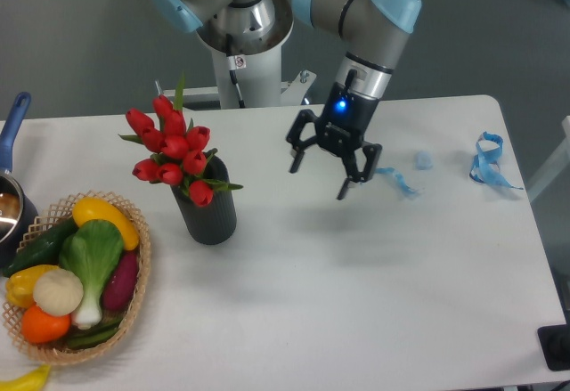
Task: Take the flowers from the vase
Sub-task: 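Move the open gripper toward the red tulip stems above the black vase, then lower the gripper around the tulip stems and close it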
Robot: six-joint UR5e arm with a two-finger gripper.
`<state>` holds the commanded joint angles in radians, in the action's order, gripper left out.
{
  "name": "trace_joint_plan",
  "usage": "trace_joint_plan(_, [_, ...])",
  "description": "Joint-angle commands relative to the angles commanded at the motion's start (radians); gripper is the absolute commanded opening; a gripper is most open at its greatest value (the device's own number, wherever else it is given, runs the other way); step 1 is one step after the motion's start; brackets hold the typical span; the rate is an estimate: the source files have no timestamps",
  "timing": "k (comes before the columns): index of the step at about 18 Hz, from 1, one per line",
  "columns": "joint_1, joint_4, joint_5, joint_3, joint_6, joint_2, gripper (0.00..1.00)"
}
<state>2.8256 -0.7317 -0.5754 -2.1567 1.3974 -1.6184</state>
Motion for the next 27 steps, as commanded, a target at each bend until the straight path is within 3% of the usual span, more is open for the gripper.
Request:
trace_joint_plan(9, [-0.002, 0.002, 0.187, -0.164, 0.006, 0.130, 1.00])
trace_joint_plan(18, [-0.100, 0.000, 0.187, -0.170, 0.002, 0.117, 1.00])
trace_joint_plan(27, [-0.109, 0.002, 0.186, -0.184, 0.057, 0.086, 1.00])
